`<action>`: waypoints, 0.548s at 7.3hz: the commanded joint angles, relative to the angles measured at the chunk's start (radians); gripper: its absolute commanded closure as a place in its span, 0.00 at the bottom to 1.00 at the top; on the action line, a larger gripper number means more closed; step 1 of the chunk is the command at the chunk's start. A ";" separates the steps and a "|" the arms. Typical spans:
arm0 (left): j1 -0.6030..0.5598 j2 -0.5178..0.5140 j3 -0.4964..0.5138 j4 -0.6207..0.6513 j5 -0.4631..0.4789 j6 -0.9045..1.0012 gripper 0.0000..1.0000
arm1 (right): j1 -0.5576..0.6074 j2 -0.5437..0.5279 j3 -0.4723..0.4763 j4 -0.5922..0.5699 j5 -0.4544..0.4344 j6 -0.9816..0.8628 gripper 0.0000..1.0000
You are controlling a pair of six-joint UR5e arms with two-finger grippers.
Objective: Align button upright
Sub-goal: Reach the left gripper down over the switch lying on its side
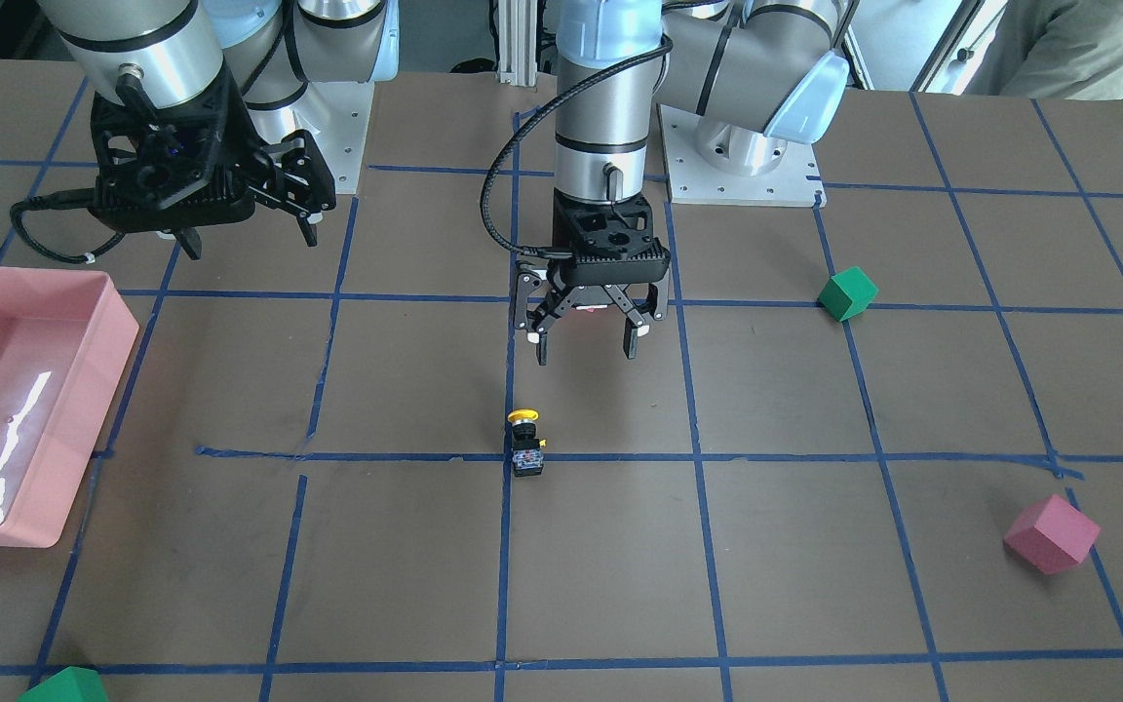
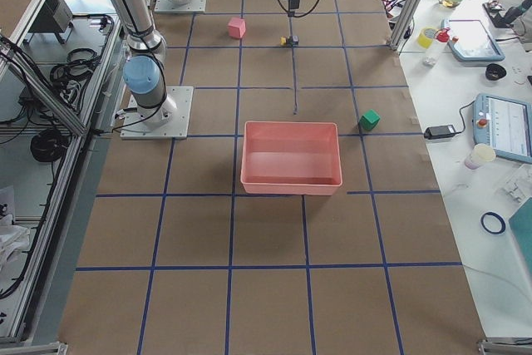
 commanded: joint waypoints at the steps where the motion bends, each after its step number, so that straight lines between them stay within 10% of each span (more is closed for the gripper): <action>1: -0.038 -0.069 -0.141 0.302 0.038 0.006 0.06 | -0.005 0.001 0.014 -0.030 -0.003 -0.003 0.00; 4: -0.063 -0.201 -0.195 0.523 0.042 0.017 0.07 | -0.016 0.001 0.016 -0.030 -0.001 0.008 0.00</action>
